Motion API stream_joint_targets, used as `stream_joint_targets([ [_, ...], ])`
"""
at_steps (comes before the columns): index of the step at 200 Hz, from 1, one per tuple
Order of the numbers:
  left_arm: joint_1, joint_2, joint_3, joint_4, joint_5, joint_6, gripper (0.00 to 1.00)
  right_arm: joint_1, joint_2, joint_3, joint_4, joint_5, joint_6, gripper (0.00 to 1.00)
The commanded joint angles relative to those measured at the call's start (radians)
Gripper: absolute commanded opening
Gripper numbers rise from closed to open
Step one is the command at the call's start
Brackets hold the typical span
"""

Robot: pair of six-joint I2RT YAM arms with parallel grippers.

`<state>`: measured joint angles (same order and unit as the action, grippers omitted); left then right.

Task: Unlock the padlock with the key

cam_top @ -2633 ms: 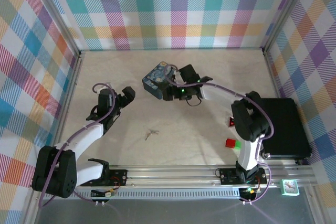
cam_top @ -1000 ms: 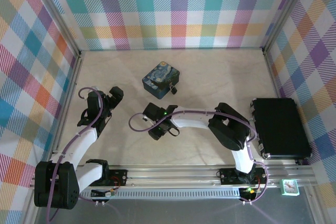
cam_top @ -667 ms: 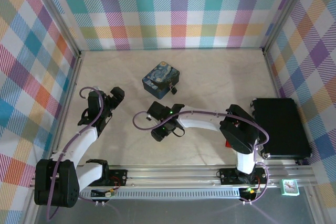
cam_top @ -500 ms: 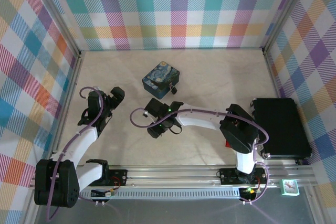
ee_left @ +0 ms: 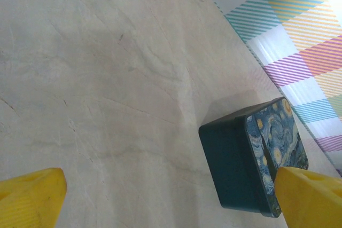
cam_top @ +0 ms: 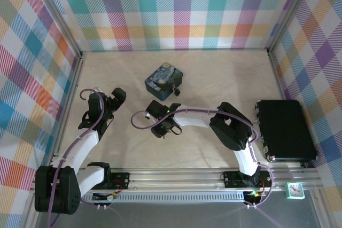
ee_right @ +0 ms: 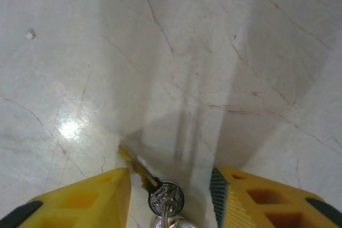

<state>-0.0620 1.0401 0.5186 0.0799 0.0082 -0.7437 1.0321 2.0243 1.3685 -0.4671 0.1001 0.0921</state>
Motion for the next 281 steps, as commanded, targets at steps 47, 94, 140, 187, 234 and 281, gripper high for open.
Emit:
stream_joint_targets([
  [47, 0.01, 0.013, 0.021, 0.022, 0.031, -0.016, 1.0, 0.002, -0.024, -0.167, -0.011, -0.017, 0.089, 0.37],
  [94, 0.008, 0.04, 0.018, 0.055, 0.072, -0.067, 1.0, 0.001, -0.042, -0.211, 0.03, -0.036, 0.153, 0.15],
  [140, -0.042, 0.068, -0.013, 0.136, 0.133, -0.177, 1.0, -0.042, -0.109, -0.22, 0.074, -0.077, 0.192, 0.0],
  [187, -0.16, 0.128, -0.034, 0.24, 0.19, -0.287, 0.97, -0.148, -0.219, -0.268, 0.158, -0.263, 0.255, 0.0],
  [234, -0.332, 0.23, -0.029, 0.352, 0.156, -0.382, 0.94, -0.248, -0.334, -0.355, 0.263, -0.369, 0.335, 0.0],
  [281, -0.436, 0.366, -0.023, 0.515, 0.137, -0.473, 0.89, -0.29, -0.379, -0.387, 0.311, -0.382, 0.386, 0.0],
])
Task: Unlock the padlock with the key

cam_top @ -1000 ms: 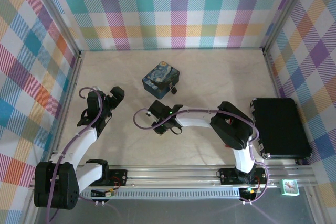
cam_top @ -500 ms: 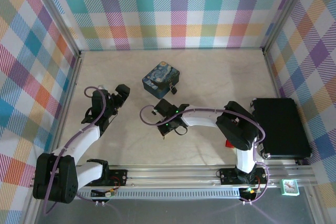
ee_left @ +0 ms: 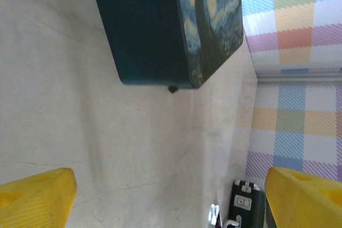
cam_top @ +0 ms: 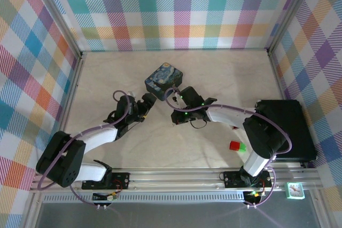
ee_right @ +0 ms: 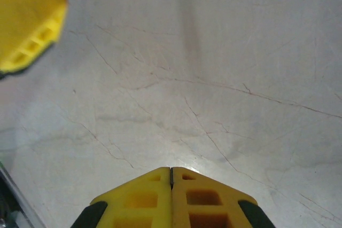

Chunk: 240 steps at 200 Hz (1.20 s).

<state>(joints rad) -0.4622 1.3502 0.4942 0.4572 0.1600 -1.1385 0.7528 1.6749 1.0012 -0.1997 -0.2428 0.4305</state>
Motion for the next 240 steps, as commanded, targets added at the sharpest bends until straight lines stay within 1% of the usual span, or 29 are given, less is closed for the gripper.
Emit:
stream_joint_targets([
  [1, -0.036, 0.06, 0.002, 0.141, -0.015, -0.079, 0.89, -0.011, -0.03, -0.02, 0.044, -0.039, 0.049, 0.0],
  [21, -0.046, 0.107, 0.019, 0.178, 0.003, -0.084, 0.89, -0.013, -0.032, -0.032, 0.051, -0.006, 0.055, 0.0],
  [54, -0.046, 0.148, 0.065, 0.17, 0.015, -0.04, 0.9, -0.013, 0.012, -0.055, -0.025, 0.108, 0.073, 0.0],
  [63, -0.046, 0.152, 0.078, 0.159, 0.019, -0.03, 0.9, -0.013, 0.014, -0.064, -0.043, 0.133, 0.072, 0.03],
  [69, -0.046, 0.156, 0.084, 0.154, 0.021, -0.023, 0.91, -0.013, 0.011, -0.07, -0.055, 0.152, 0.067, 0.06],
  [78, -0.046, 0.156, 0.094, 0.151, 0.022, -0.015, 0.91, -0.012, 0.004, -0.078, -0.074, 0.185, 0.064, 0.17],
  [83, -0.046, 0.156, 0.097, 0.148, 0.022, -0.011, 0.91, -0.013, -0.002, -0.082, -0.087, 0.204, 0.06, 0.21],
  [104, -0.045, 0.159, 0.11, 0.134, 0.019, 0.005, 0.91, -0.013, -0.035, -0.085, -0.145, 0.271, 0.031, 0.33],
  [132, -0.044, 0.161, 0.119, 0.126, 0.016, 0.014, 0.92, -0.001, -0.061, -0.071, -0.211, 0.298, -0.021, 0.46],
  [145, -0.044, 0.165, 0.122, 0.126, 0.016, 0.017, 0.92, 0.01, -0.054, -0.061, -0.228, 0.304, -0.033, 0.5],
  [181, -0.038, 0.183, 0.136, 0.117, 0.025, 0.017, 0.92, 0.06, 0.011, -0.003, -0.281, 0.331, -0.056, 0.54],
  [215, -0.014, 0.173, 0.139, 0.085, 0.019, 0.02, 0.92, 0.071, 0.076, 0.054, -0.319, 0.362, 0.078, 0.54],
  [240, 0.003, 0.14, 0.138, 0.052, 0.001, 0.044, 0.93, 0.093, 0.135, 0.089, -0.36, 0.402, 0.147, 0.48],
])
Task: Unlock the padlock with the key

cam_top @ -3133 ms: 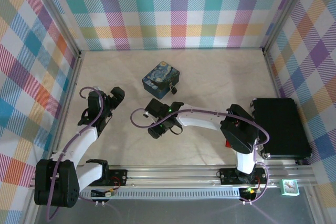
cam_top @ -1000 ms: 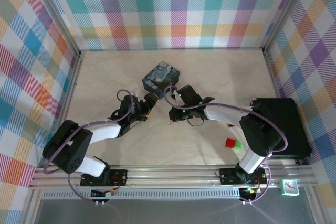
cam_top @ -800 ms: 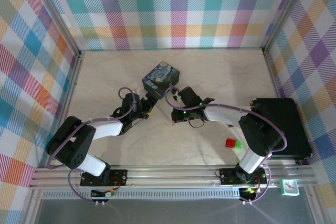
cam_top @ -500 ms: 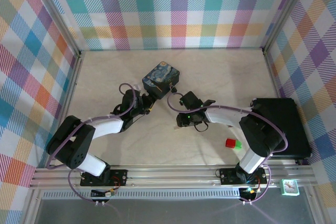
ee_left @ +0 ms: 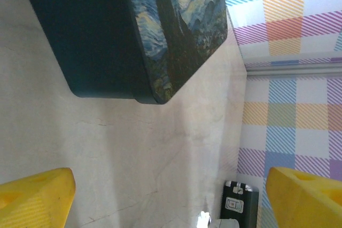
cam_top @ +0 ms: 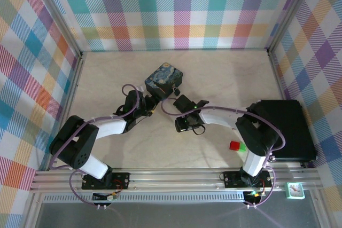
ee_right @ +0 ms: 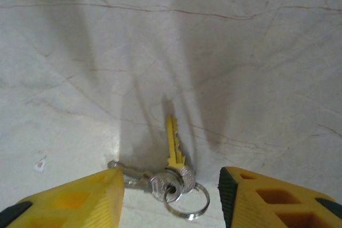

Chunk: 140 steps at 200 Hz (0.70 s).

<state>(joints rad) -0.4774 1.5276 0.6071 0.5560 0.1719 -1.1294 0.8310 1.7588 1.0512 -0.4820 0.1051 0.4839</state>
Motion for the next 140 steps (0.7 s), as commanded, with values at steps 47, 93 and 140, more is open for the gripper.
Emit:
stream_joint_targets([
  [47, 0.026, -0.109, 0.02, -0.12, -0.058, 0.087, 0.94, 0.029, 0.107, 0.039, -0.113, 0.103, 0.174, 0.34],
  [93, 0.026, -0.15, 0.023, -0.144, -0.089, 0.109, 0.95, 0.031, 0.064, -0.025, -0.09, 0.117, 0.186, 0.08],
  [140, -0.003, -0.115, 0.035, -0.082, -0.044, 0.094, 0.94, 0.02, -0.023, -0.075, 0.068, 0.048, -0.015, 0.0],
])
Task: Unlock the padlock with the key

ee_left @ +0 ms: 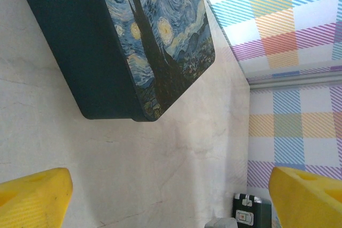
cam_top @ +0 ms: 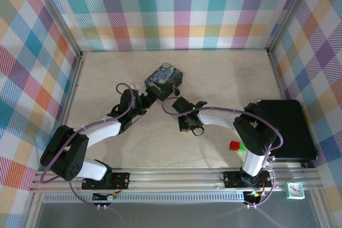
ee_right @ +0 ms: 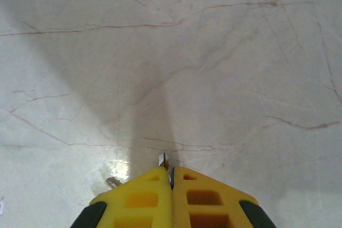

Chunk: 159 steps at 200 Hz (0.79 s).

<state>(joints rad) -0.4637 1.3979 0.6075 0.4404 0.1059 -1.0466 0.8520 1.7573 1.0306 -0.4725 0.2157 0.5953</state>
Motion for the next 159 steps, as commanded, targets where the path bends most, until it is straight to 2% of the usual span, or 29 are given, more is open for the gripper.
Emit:
stream_joint_targets([
  [1, -0.017, 0.016, 0.034, 0.035, 0.024, 0.011, 0.94, -0.002, -0.023, -0.055, 0.062, -0.067, -0.132, 0.0],
  [44, -0.056, 0.067, 0.024, 0.113, 0.079, -0.015, 0.92, -0.06, -0.11, -0.101, 0.178, -0.218, -0.294, 0.0],
  [93, -0.085, 0.117, -0.015, 0.187, 0.093, -0.092, 0.9, -0.123, -0.151, -0.128, 0.222, -0.324, -0.349, 0.0],
  [123, -0.089, 0.132, -0.008, 0.189, 0.097, -0.082, 0.9, -0.138, -0.147, -0.119, 0.187, -0.291, -0.365, 0.0],
  [159, -0.089, 0.143, 0.012, 0.196, 0.113, -0.075, 0.89, -0.153, -0.191, -0.141, 0.205, -0.339, -0.364, 0.0],
])
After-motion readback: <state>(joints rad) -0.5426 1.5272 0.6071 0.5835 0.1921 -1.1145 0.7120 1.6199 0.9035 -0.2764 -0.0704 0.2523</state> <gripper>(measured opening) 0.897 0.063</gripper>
